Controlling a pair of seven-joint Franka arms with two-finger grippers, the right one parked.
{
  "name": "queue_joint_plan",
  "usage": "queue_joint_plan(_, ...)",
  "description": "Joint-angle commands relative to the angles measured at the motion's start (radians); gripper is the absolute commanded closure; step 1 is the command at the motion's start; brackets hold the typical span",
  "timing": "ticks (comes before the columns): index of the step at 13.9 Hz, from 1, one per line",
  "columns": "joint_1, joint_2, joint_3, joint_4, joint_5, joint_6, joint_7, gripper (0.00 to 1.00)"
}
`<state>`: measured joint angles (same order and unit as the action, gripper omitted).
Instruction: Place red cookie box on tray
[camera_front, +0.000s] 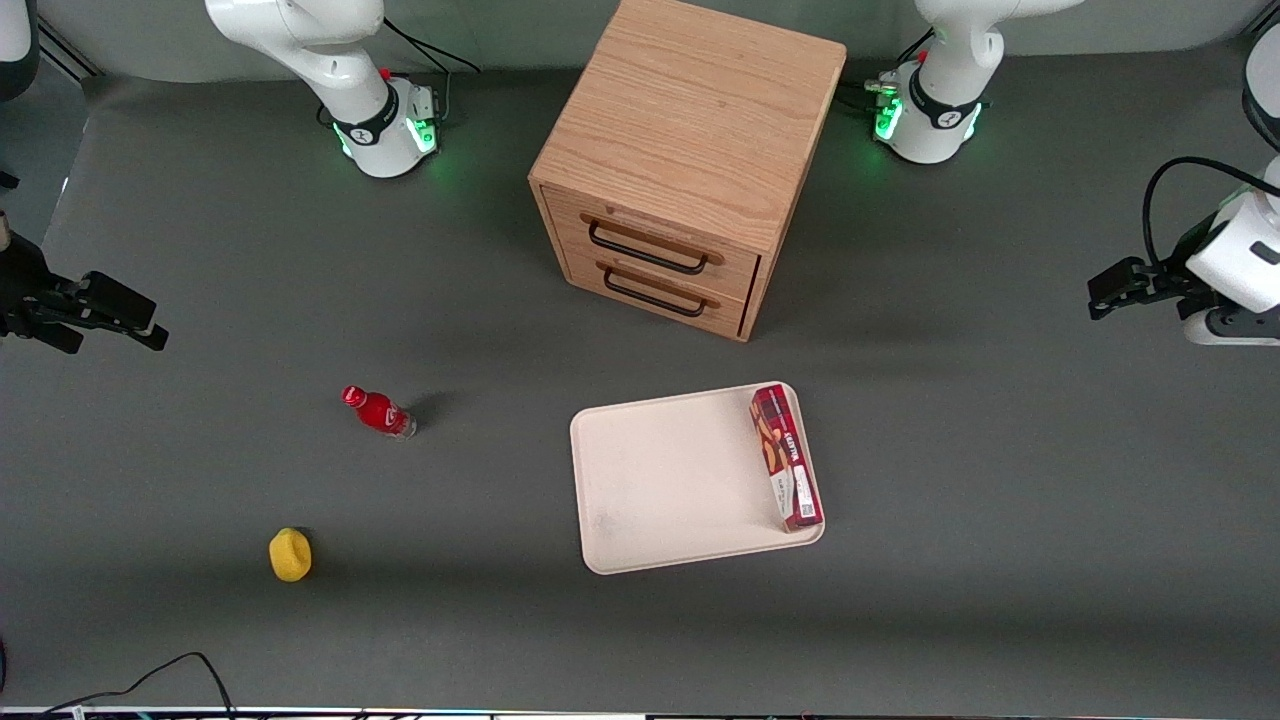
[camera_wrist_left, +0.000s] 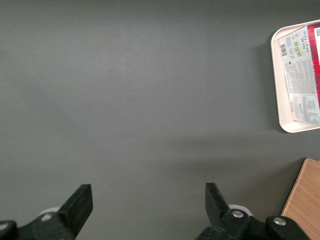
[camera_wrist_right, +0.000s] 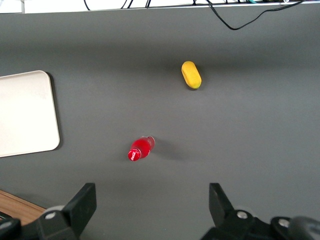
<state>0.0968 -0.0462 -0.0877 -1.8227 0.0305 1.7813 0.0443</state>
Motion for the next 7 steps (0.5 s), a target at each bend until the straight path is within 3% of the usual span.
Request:
queue_joint_plan(1, -0.012, 0.017, 0.005, 0.022, -0.004, -0.009, -0.011, 0.0)
queue_joint_plan(7, -0.066, 0.081, 0.0, 0.071, 0.006, -0.011, -0.077, 0.0)
